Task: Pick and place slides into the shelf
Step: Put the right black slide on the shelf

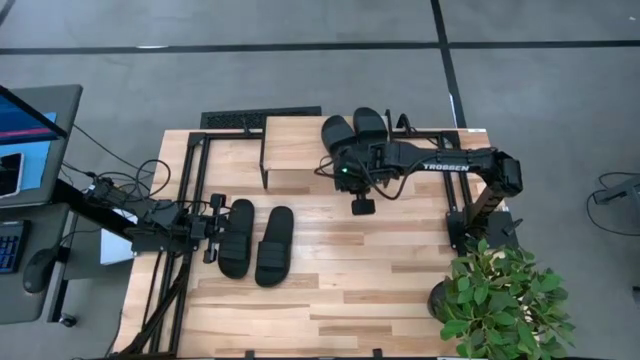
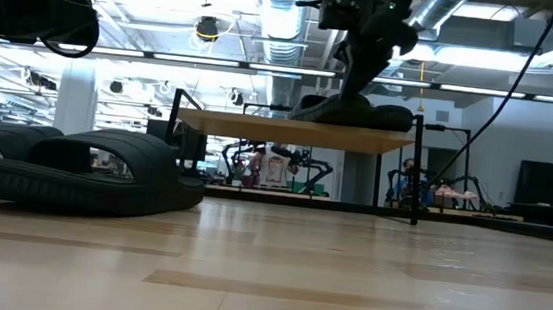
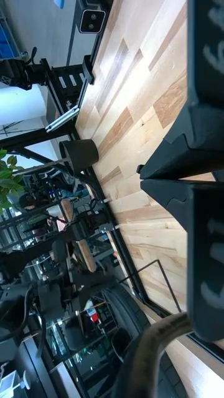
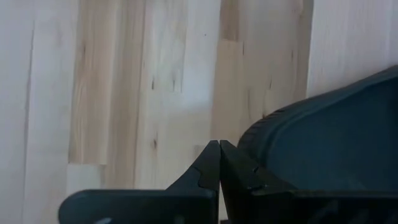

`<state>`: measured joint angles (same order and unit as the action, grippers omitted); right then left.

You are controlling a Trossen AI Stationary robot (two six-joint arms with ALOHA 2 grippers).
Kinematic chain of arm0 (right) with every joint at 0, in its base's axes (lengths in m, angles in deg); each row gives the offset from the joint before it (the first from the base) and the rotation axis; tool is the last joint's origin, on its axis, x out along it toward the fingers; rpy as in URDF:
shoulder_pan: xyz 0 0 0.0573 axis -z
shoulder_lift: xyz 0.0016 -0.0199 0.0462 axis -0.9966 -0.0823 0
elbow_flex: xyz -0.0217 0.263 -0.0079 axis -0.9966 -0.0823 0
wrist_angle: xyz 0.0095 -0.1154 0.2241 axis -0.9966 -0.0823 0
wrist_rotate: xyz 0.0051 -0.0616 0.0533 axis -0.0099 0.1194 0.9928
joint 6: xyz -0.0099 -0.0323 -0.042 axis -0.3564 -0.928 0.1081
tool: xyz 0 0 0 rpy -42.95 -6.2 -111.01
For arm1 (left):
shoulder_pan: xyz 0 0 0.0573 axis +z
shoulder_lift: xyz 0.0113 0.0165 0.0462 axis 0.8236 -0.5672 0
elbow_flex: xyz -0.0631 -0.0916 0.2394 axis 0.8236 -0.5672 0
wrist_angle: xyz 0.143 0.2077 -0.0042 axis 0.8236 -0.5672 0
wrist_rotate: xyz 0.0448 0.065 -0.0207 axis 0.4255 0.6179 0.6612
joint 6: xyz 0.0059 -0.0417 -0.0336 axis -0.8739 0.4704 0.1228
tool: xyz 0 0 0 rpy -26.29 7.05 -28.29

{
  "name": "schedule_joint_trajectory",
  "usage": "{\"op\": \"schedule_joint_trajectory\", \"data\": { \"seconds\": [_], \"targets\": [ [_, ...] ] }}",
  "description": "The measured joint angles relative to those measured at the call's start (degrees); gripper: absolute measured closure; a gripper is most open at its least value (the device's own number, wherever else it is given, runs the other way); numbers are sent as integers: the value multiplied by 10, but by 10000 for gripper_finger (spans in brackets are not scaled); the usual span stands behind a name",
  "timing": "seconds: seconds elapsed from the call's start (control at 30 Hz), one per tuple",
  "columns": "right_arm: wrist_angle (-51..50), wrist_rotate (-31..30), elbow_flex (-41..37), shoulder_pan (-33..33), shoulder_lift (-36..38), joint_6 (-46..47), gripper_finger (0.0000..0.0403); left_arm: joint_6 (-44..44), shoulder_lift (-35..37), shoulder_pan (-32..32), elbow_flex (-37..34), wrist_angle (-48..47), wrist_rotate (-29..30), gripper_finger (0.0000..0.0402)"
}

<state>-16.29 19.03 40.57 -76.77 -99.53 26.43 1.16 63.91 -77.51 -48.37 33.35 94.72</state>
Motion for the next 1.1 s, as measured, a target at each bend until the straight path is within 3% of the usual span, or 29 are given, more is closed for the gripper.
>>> {"op": "schedule_joint_trajectory", "data": {
  "seconds": [1.1],
  "targets": [
    [52,-13,0,40,0,-30,403,0,0,0,0,0,0,401]
  ]
}}
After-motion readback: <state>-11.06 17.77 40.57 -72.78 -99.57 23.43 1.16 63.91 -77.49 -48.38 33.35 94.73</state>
